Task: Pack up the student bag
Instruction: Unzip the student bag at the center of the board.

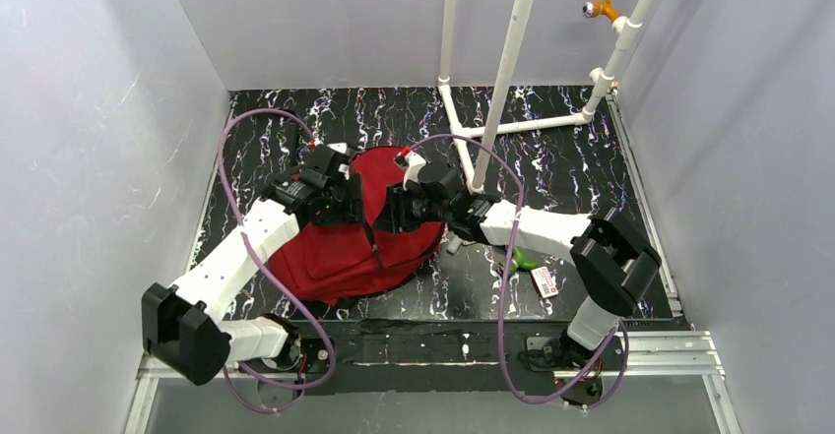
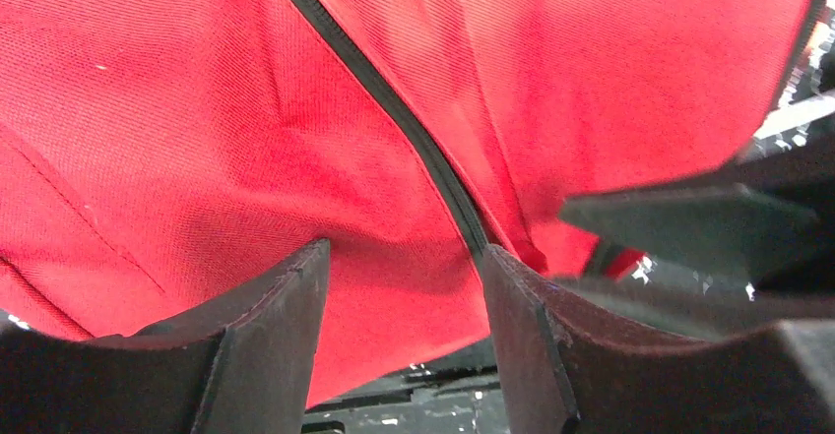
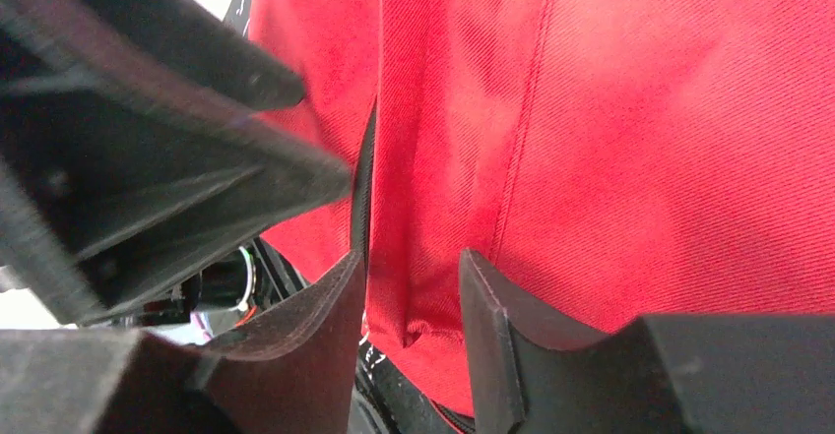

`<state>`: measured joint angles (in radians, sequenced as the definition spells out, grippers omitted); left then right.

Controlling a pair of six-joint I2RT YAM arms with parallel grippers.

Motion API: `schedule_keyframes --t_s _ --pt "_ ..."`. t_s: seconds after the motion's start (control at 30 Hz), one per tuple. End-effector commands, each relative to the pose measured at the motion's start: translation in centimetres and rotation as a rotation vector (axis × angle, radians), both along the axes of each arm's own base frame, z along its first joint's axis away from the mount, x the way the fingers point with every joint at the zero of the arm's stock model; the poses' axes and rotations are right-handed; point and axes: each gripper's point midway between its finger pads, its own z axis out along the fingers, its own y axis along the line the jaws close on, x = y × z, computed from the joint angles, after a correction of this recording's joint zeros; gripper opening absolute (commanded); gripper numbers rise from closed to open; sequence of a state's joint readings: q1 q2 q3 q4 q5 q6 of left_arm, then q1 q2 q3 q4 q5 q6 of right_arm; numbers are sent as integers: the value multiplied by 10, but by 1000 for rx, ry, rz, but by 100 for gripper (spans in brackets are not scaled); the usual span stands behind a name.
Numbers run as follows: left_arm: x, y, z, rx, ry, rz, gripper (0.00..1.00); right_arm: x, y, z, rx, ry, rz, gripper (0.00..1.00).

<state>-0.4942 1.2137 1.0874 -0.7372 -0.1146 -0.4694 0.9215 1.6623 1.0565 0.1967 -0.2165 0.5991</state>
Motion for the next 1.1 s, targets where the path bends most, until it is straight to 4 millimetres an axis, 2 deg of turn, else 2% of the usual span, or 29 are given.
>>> schedule_keyframes --t_s 0.0,0.07,0.17,0.3,0.43,0.5,0.6,0.7,0.83,0.93,1.0,1.07 --pt "17 14 -8 104 -33 85 56 -11 9 29 119 -20 42 51" --pt "19 11 -20 118 5 75 54 -13 8 28 129 -15 37 53" --pt "17 6 -28 115 48 58 49 -14 9 31 133 -8 35 54" --pt "12 3 -42 102 78 44 59 -11 9 29 117 -35 32 61" --pt "9 0 -50 94 104 30 61 -11 15 24 101 -27 52 63" --pt "10 -2 -52 86 96 19 54 -13 18 21 99 -28 60 63" --pt "11 3 -46 106 73 18 20 -11 23 16 89 -24 57 64" --pt "12 13 -30 126 6 25 1 -6 30 13 73 -29 53 60" --pt "4 22 -17 86 -108 37 0 3 44 15 51 -67 55 60" --pt "-3 26 -14 45 -143 73 0 24 42 8 -42 -115 -45 60" --pt "-8 29 -14 20 -159 117 0 39 35 2 -104 -153 -135 54" --pt "-13 32 -14 -14 -173 161 0 45 36 -2 -119 -166 -166 45"
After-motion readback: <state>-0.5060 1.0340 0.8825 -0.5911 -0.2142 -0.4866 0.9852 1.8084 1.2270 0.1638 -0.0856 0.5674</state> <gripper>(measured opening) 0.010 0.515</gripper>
